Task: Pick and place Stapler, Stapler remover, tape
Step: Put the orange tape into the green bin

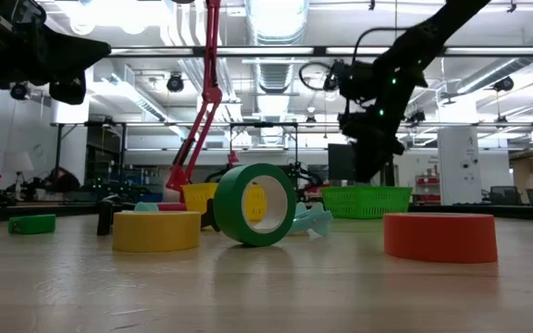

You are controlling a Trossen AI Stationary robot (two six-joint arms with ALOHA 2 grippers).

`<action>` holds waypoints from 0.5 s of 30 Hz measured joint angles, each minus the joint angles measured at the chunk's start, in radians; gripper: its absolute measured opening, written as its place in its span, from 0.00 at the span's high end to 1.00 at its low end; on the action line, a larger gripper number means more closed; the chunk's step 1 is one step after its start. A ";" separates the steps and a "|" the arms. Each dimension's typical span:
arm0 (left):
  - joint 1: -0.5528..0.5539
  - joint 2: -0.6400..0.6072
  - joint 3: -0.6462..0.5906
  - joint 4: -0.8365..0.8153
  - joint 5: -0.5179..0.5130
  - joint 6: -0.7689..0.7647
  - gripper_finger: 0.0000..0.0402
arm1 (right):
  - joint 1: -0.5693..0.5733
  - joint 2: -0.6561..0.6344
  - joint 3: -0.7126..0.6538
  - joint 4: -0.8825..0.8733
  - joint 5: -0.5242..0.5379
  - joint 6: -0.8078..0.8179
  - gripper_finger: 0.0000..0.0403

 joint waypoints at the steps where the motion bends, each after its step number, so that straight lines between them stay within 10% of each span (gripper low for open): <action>1: 0.000 0.000 0.000 0.000 0.000 0.000 0.98 | 0.015 -0.012 0.000 -0.006 0.000 0.002 0.59; 15: 0.000 0.000 0.000 0.000 0.000 0.000 0.98 | 0.293 -0.093 -0.002 -0.044 -0.003 0.006 0.63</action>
